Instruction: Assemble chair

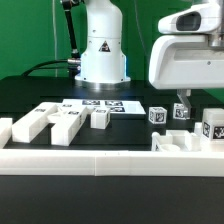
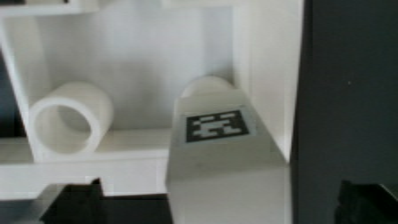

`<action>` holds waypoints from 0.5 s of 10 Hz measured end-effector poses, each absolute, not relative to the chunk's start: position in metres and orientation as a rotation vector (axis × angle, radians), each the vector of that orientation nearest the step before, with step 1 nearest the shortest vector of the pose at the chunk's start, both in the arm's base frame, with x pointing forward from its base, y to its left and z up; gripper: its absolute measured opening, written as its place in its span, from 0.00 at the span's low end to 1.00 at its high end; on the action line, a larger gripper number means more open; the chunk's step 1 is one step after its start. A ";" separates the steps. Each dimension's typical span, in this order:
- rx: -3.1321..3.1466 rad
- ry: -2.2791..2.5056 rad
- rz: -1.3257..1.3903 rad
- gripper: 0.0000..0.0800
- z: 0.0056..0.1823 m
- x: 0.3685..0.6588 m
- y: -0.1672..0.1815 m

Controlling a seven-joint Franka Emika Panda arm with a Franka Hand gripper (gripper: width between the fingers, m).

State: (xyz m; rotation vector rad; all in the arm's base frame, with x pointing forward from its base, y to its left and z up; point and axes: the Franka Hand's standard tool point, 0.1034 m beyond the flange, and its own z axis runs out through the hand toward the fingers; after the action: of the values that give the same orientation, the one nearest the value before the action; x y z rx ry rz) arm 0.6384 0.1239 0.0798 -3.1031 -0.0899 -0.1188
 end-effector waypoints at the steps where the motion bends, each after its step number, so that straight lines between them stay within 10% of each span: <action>1: -3.104 -0.110 -0.119 0.78 0.080 0.638 0.124; 2: -3.104 -0.101 -0.119 0.78 0.080 0.638 0.124; 4: -3.104 -0.040 -0.118 0.35 0.080 0.638 0.124; 5: -3.104 -0.040 -0.118 0.36 0.080 0.638 0.124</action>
Offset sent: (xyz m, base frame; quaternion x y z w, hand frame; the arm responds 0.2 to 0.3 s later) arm 0.0000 0.0000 0.0000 0.0000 0.0000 0.0650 0.9979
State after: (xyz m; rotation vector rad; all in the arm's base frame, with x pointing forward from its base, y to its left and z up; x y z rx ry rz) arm 0.6384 0.1236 0.0798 -3.1041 -0.0398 -0.1184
